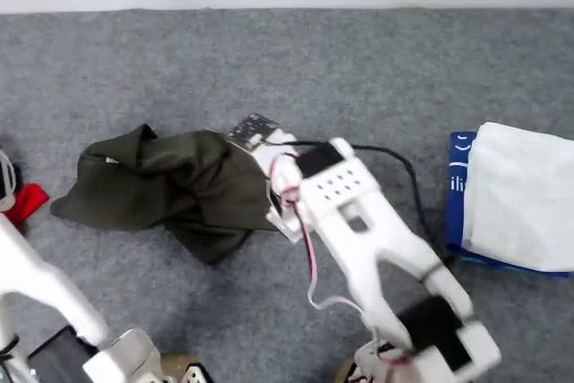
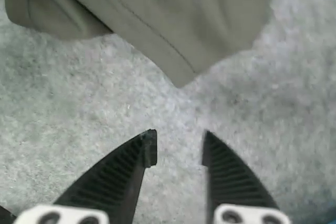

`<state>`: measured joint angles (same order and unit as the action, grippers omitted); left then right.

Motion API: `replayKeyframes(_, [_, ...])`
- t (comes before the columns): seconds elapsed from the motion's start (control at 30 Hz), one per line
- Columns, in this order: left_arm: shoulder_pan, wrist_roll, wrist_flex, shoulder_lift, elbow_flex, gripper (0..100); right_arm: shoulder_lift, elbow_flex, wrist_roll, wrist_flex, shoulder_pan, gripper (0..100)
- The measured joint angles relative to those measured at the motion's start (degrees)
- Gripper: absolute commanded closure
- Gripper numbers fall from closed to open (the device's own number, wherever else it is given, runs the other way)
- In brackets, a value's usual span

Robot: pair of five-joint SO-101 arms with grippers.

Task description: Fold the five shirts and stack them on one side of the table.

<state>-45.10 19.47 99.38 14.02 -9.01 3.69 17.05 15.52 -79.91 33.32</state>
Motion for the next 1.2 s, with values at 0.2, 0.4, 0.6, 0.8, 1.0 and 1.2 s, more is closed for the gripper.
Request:
replayKeyframes(0.2, [0.0,0.0,0.0,3.4,2.3,82,-15.6,-13.0,0.2,-5.3,0.4,76.8])
replayKeyframes(0.4, [0.0,0.0,0.0,4.5,2.3,82,-26.5,-22.7,0.2,-8.9,1.8,78.6])
replayKeyframes(0.6, [0.0,0.0,0.0,4.5,2.3,82,-33.1,-25.4,0.2,-7.6,3.0,78.6])
replayKeyframes(0.8, [0.0,0.0,0.0,4.5,2.5,82,-36.7,-25.5,0.2,-5.5,2.9,78.7])
replayKeyframes(1.0, [0.0,0.0,0.0,4.5,6.8,82,-37.2,-25.6,0.2,-2.4,2.5,95.9])
replayKeyframes(1.2, [0.0,0.0,0.0,4.6,8.6,82,-37.2,-26.1,0.2,-1.0,1.1,98.7])
